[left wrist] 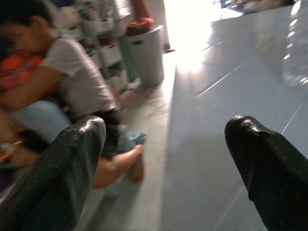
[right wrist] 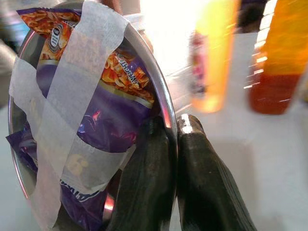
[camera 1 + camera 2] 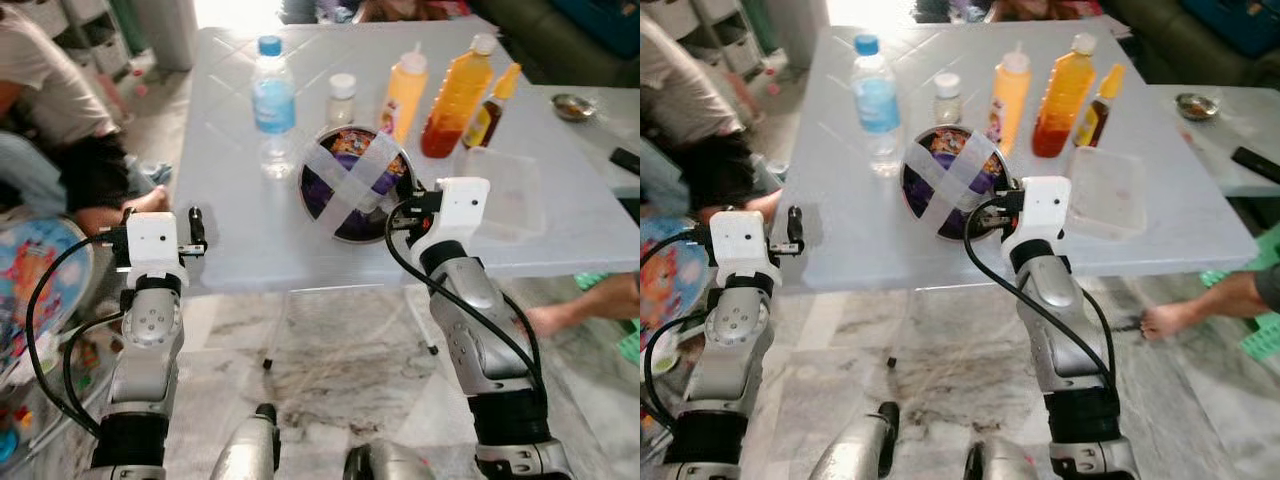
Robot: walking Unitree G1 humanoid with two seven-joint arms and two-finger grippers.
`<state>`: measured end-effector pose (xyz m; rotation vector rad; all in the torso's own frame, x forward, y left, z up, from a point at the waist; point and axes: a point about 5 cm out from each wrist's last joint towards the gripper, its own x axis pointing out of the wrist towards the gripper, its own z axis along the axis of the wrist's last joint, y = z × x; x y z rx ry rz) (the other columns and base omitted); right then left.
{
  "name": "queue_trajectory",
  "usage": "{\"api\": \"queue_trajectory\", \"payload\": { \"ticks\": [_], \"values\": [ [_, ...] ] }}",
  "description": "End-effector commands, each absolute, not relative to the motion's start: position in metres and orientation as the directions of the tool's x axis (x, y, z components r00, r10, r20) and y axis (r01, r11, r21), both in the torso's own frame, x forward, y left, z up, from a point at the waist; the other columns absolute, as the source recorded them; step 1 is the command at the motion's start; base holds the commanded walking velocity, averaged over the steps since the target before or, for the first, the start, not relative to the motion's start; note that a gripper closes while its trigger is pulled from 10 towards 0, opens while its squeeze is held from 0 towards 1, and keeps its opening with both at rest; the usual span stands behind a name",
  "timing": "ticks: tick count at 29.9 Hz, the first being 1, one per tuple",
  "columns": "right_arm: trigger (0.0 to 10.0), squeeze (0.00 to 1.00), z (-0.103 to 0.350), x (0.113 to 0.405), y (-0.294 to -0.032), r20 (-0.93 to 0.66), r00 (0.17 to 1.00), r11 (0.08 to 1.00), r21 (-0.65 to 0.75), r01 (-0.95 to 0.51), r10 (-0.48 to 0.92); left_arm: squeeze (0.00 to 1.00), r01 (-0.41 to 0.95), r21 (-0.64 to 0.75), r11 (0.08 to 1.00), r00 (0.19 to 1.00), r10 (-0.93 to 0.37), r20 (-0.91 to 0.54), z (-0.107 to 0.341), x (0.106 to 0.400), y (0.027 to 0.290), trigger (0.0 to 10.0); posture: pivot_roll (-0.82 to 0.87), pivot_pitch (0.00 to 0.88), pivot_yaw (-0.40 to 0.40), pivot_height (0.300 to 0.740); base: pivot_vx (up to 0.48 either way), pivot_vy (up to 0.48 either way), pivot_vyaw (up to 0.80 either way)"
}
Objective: Restocking fridge
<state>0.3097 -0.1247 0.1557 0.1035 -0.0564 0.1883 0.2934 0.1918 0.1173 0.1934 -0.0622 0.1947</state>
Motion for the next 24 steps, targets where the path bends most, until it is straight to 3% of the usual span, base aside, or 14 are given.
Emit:
{"api": "queue_trajectory", "payload": {
  "ticks": [1,9,18,24],
  "values": [
    [10.0,0.00,0.162,0.311,-0.124,0.094,0.976,0.971,0.117,-0.207,0.197,0.00,-0.199,0.188,0.962,0.979,0.189,0.072,0.114,0.293,0.192,10.0,0.00,0.068,-0.009,0.740,-0.349,0.000,0.00],
    [10.0,0.00,0.158,0.314,-0.127,0.053,0.984,0.966,0.189,-0.179,0.172,0.00,-0.199,0.184,0.963,0.979,0.188,0.075,0.115,0.294,0.191,10.0,-0.01,0.072,-0.012,0.740,-0.349,0.000,0.00],
    [10.0,0.00,0.156,0.319,-0.133,0.038,0.988,0.981,0.121,-0.152,0.149,0.00,-0.182,0.188,0.965,0.982,0.170,0.077,0.114,0.293,0.189,10.0,-0.01,0.077,-0.014,0.740,-0.314,0.000,0.00],
    [10.0,0.00,0.157,0.320,-0.132,0.023,0.978,0.975,0.080,-0.210,0.208,0.00,-0.146,0.178,0.973,0.989,0.139,0.054,0.110,0.291,0.186,10.0,-0.01,0.085,-0.014,0.740,0.000,0.000,0.00]
  ]
}}
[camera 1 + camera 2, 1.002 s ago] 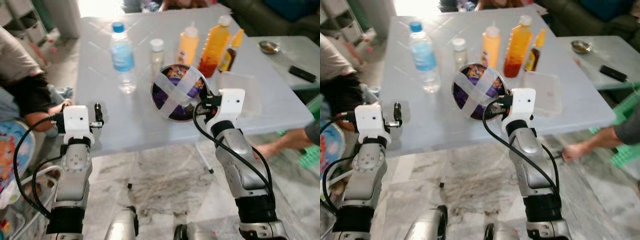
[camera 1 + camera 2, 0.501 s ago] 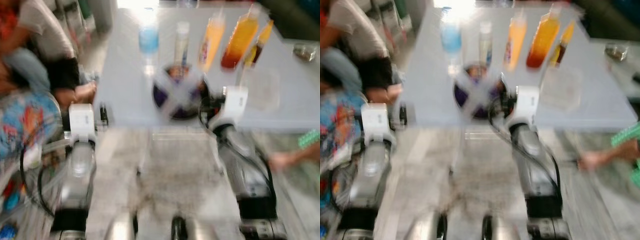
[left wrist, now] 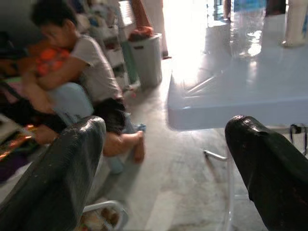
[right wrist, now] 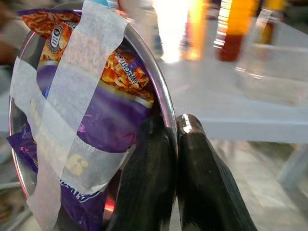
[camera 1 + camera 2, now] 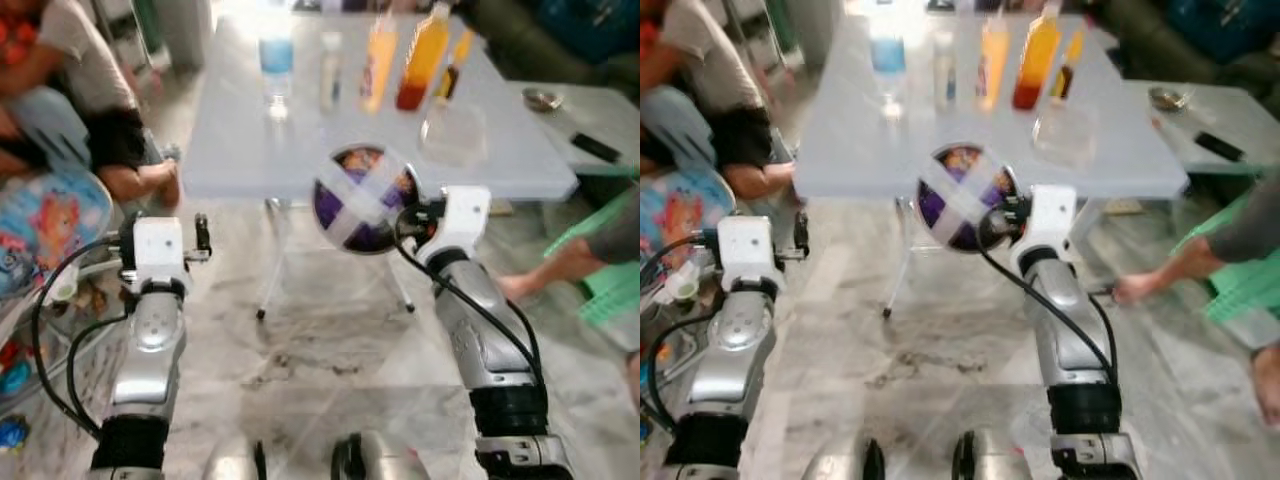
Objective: Restocking fridge
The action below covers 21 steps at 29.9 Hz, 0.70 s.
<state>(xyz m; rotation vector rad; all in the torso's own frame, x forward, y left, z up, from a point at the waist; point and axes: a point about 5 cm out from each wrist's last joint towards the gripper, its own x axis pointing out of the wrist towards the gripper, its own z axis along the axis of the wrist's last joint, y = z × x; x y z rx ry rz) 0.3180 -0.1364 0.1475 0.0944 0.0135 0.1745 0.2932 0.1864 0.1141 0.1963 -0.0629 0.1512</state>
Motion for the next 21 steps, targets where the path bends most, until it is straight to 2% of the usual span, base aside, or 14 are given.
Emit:
{"api": "queue_trajectory", "payload": {
  "ticks": [1,7,13,16,21],
  "values": [
    [10.0,0.00,0.157,0.320,-0.132,0.023,0.978,0.975,0.080,-0.210,0.208,0.00,-0.146,0.178,0.973,0.989,0.139,0.054,0.110,0.291,0.186,10.0,-0.01,0.085,-0.014,0.740,0.000,0.000,0.00],
    [10.0,0.00,0.158,0.319,-0.127,0.037,0.966,0.965,0.061,-0.256,0.254,0.00,-0.120,0.150,0.981,0.993,0.119,0.021,0.106,0.287,0.184,10.0,-0.01,0.090,-0.014,0.740,0.000,0.000,0.80],
    [10.0,0.00,0.157,0.319,-0.119,0.045,0.956,0.951,0.107,-0.292,0.288,0.00,-0.118,0.118,0.986,0.993,0.120,-0.008,0.100,0.284,0.183,10.0,-0.01,0.092,-0.018,0.740,0.000,0.000,0.80],
    [10.0,0.00,0.155,0.319,-0.117,0.047,0.957,0.950,0.111,-0.290,0.287,0.00,-0.115,0.156,0.981,0.993,0.117,-0.006,0.098,0.284,0.183,10.0,-0.01,0.089,-0.020,0.740,0.000,0.000,0.80],
    [10.0,0.00,0.158,0.321,-0.115,0.069,0.959,0.951,0.124,-0.283,0.276,0.00,-0.104,0.129,0.986,0.995,0.105,0.002,0.099,0.288,0.181,10.0,0.00,0.085,-0.018,0.740,0.000,0.000,0.80]
  ]
}}
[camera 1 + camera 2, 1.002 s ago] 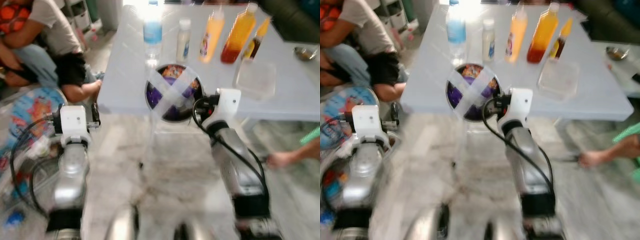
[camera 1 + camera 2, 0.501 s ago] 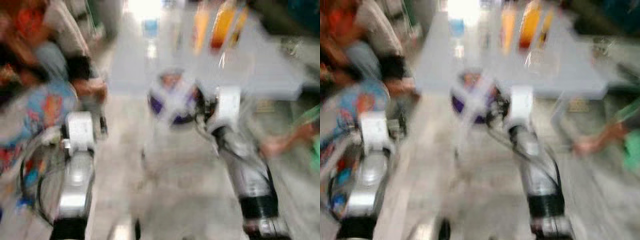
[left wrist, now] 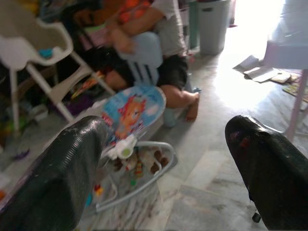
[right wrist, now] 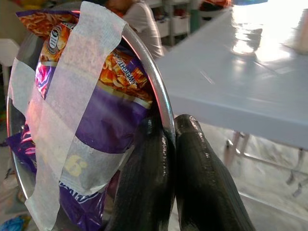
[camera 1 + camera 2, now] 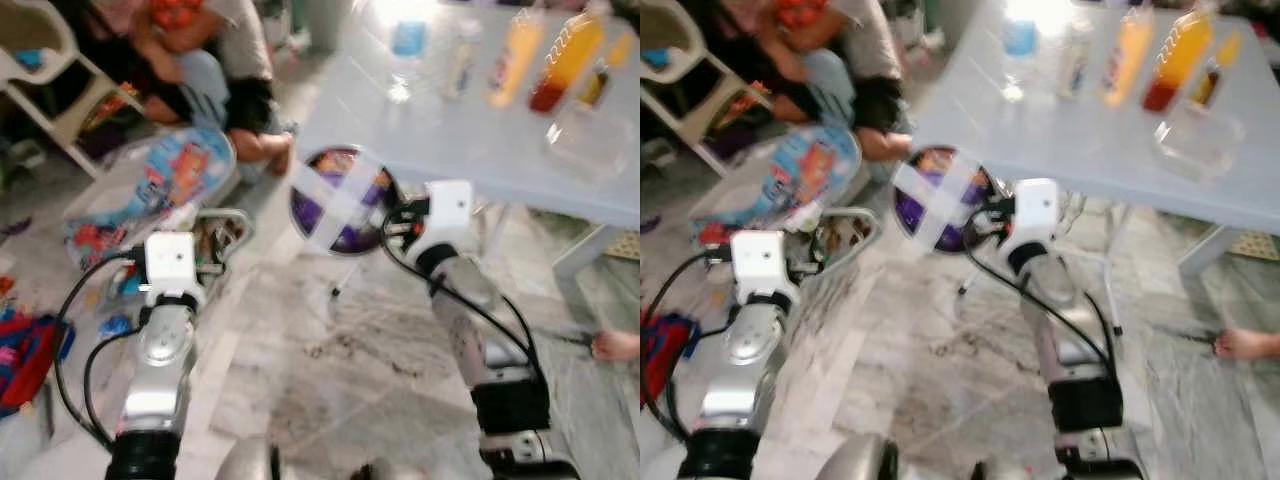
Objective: Restocking fridge
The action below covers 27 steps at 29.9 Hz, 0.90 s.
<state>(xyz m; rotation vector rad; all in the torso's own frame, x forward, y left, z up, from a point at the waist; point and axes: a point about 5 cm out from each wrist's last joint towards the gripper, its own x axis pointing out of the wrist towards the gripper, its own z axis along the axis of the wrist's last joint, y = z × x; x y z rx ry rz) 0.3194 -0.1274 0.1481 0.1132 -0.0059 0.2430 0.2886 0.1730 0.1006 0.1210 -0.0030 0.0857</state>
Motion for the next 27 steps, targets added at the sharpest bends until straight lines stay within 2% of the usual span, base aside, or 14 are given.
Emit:
{"api": "queue_trajectory", "payload": {
  "ticks": [1,4,13,16,18,27],
  "values": [
    [10.0,0.00,0.159,0.322,-0.113,0.075,0.958,0.949,0.133,-0.286,0.278,0.00,-0.089,0.131,0.987,0.996,0.088,0.013,0.102,0.290,0.179,10.0,0.00,0.081,-0.018,0.740,0.000,0.000,0.80],
    [10.0,0.00,0.159,0.324,-0.110,0.081,0.954,0.942,0.153,-0.299,0.290,0.00,-0.085,0.153,0.985,0.996,0.081,0.034,0.105,0.291,0.175,10.0,0.00,0.077,-0.019,0.740,0.000,0.000,0.80],
    [10.0,0.00,0.160,0.326,-0.112,0.089,0.957,0.943,0.167,-0.289,0.277,0.00,-0.097,0.099,0.990,0.995,0.095,0.023,0.104,0.286,0.171,10.0,0.01,0.085,-0.020,0.740,0.000,0.000,0.80],
    [10.0,0.00,0.159,0.325,-0.110,0.090,0.955,0.938,0.180,-0.295,0.283,0.00,-0.038,0.085,0.996,0.999,0.036,0.029,0.103,0.285,0.165,10.0,0.01,0.085,-0.020,0.740,0.000,0.000,0.80],
    [10.0,0.00,0.160,0.325,-0.107,0.097,0.950,0.933,0.186,-0.309,0.295,0.00,-0.011,0.100,0.995,0.999,0.007,0.042,0.105,0.284,0.160,10.0,0.01,0.085,-0.020,0.740,0.000,0.000,0.80],
    [10.0,0.00,0.156,0.327,-0.110,0.089,0.954,0.936,0.182,-0.300,0.288,0.00,-0.022,0.138,0.990,0.999,0.018,0.027,0.108,0.288,0.159,10.0,0.04,0.089,-0.024,0.740,0.000,0.000,0.80]
  ]
}}
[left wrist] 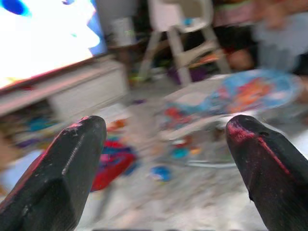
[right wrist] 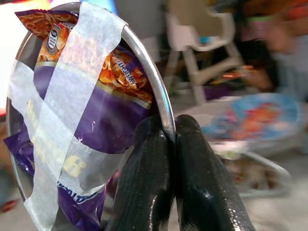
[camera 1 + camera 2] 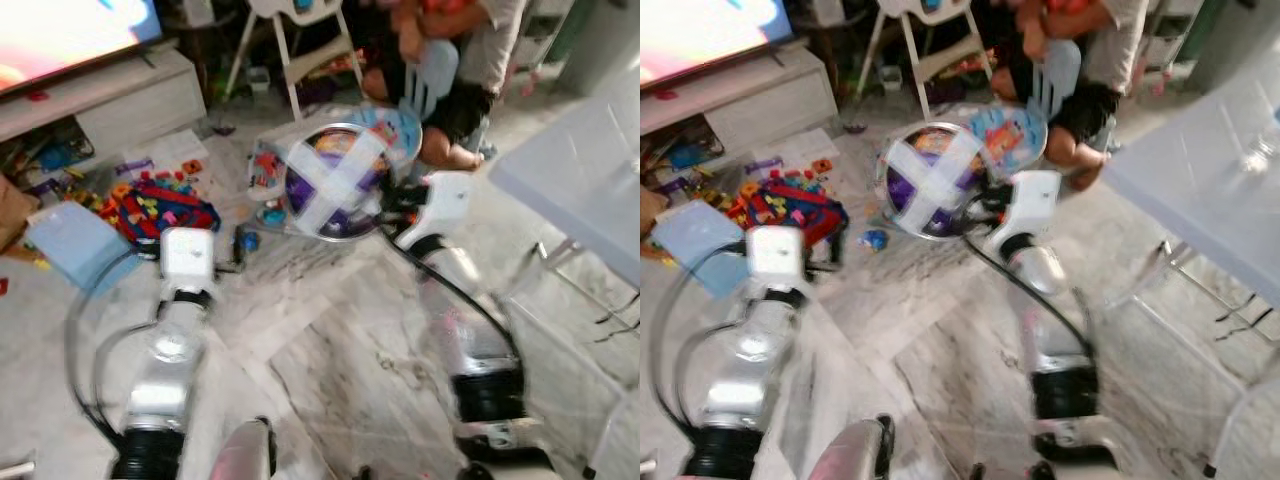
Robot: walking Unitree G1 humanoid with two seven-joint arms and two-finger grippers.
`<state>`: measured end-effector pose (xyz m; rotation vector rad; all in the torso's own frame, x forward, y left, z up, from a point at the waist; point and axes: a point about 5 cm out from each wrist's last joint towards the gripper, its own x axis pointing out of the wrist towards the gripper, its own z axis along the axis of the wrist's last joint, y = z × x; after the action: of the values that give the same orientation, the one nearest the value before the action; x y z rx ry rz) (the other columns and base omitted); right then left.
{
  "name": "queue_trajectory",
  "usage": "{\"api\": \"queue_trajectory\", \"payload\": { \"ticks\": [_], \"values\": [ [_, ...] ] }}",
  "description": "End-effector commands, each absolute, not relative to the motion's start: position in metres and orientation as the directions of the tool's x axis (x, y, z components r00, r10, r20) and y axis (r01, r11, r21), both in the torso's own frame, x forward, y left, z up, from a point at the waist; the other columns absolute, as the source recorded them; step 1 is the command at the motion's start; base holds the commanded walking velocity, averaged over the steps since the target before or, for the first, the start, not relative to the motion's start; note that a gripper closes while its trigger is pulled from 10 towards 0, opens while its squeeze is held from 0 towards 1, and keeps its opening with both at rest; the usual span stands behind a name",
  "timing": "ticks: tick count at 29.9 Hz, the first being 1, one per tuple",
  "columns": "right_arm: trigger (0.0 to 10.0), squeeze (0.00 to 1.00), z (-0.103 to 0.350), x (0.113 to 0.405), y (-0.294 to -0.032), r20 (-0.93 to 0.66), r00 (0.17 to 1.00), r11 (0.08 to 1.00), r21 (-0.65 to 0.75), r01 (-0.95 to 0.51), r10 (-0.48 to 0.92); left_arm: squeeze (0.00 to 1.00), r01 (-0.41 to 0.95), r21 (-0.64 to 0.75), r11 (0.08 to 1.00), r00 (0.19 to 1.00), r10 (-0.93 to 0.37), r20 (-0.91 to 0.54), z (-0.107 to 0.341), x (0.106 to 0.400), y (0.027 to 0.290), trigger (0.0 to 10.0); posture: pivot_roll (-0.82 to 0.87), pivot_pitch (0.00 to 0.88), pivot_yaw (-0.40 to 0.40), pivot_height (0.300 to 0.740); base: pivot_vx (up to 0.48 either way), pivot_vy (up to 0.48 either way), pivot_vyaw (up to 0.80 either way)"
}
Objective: Restocking fridge
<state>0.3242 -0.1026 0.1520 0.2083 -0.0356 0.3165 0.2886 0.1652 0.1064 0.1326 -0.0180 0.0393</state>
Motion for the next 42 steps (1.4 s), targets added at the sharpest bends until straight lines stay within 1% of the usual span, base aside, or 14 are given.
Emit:
{"api": "queue_trajectory", "payload": {
  "ticks": [1,2,4,6,10,12,15,20,23,26,33,40,42],
  "values": [
    [10.0,0.00,0.156,0.328,-0.111,0.090,0.955,0.940,0.173,-0.294,0.282,0.00,-0.011,0.143,0.990,0.999,0.005,0.039,0.111,0.289,0.159,10.0,0.05,0.087,-0.021,0.740,0.000,0.000,0.80],
    [10.0,0.00,0.156,0.328,-0.111,0.090,0.955,0.940,0.173,-0.294,0.282,0.00,-0.011,0.143,0.990,0.999,0.005,0.039,0.111,0.289,0.159,10.0,0.05,0.087,-0.021,0.740,0.000,0.000,0.80],
    [10.0,0.00,0.158,0.328,-0.118,0.097,0.958,0.949,0.144,-0.280,0.268,0.00,0.018,0.202,0.979,0.994,-0.039,0.098,0.130,0.290,0.157,10.0,0.08,0.071,-0.020,0.740,0.000,0.000,0.80],
    [10.0,0.00,0.158,0.328,-0.123,0.102,0.961,0.953,0.138,-0.271,0.259,0.00,0.021,0.253,0.967,0.992,-0.052,0.118,0.137,0.286,0.161,10.0,0.10,0.058,-0.006,0.740,0.000,0.000,0.80],
    [10.0,0.00,0.154,0.332,-0.125,0.093,0.967,0.955,0.159,-0.251,0.239,0.00,0.007,0.250,0.968,0.997,-0.025,0.070,0.126,0.278,0.172,10.0,0.11,0.046,-0.018,0.740,0.000,0.000,0.80],
    [10.0,0.00,0.158,0.335,-0.120,0.113,0.961,0.952,0.151,-0.268,0.253,0.00,0.012,0.260,0.966,0.998,-0.028,0.056,0.120,0.275,0.170,10.0,0.11,0.043,-0.027,0.740,0.000,0.000,0.80],
    [10.0,0.00,0.161,0.335,-0.120,0.123,0.958,0.951,0.142,-0.274,0.258,0.00,0.006,0.256,0.967,0.998,-0.021,0.055,0.118,0.273,0.167,10.0,0.11,0.036,-0.034,0.740,0.000,0.000,0.80],
    [10.0,0.00,0.156,0.330,-0.128,0.112,0.968,0.954,0.175,-0.243,0.226,0.00,-0.030,0.224,0.974,0.999,0.026,0.020,0.106,0.264,0.172,10.0,0.09,0.000,-0.056,0.740,-0.052,0.000,0.80],
    [10.0,0.00,0.149,0.329,-0.130,0.088,0.975,0.951,0.218,-0.219,0.204,0.00,-0.039,0.210,0.977,0.999,0.039,0.006,0.101,0.263,0.175,10.0,0.08,0.002,-0.065,0.740,-0.275,0.000,0.80],
    [10.0,0.00,0.144,0.327,-0.128,0.078,0.975,0.949,0.224,-0.221,0.208,0.00,-0.037,0.217,0.975,0.999,0.038,0.000,0.098,0.266,0.176,10.0,0.07,0.022,-0.062,0.740,-0.348,0.000,0.80],
    [10.0,0.00,0.141,0.321,-0.130,0.059,0.979,0.947,0.248,-0.205,0.197,0.00,-0.053,0.218,0.975,0.999,0.053,0.007,0.101,0.262,0.180,10.0,0.06,0.034,-0.055,0.740,-0.408,0.000,0.07],
    [10.0,0.00,0.140,0.324,-0.130,0.056,0.981,0.943,0.271,-0.192,0.184,0.00,-0.061,0.214,0.975,0.998,0.058,0.017,0.102,0.262,0.181,10.0,0.07,0.048,-0.047,0.740,-0.408,0.000,0.00],
    [10.0,0.00,0.139,0.324,-0.130,0.053,0.983,0.944,0.275,-0.184,0.176,0.00,-0.069,0.190,0.979,0.998,0.068,0.009,0.102,0.263,0.181,10.0,0.07,0.050,-0.045,0.740,-0.394,0.000,0.00]
  ]
}}
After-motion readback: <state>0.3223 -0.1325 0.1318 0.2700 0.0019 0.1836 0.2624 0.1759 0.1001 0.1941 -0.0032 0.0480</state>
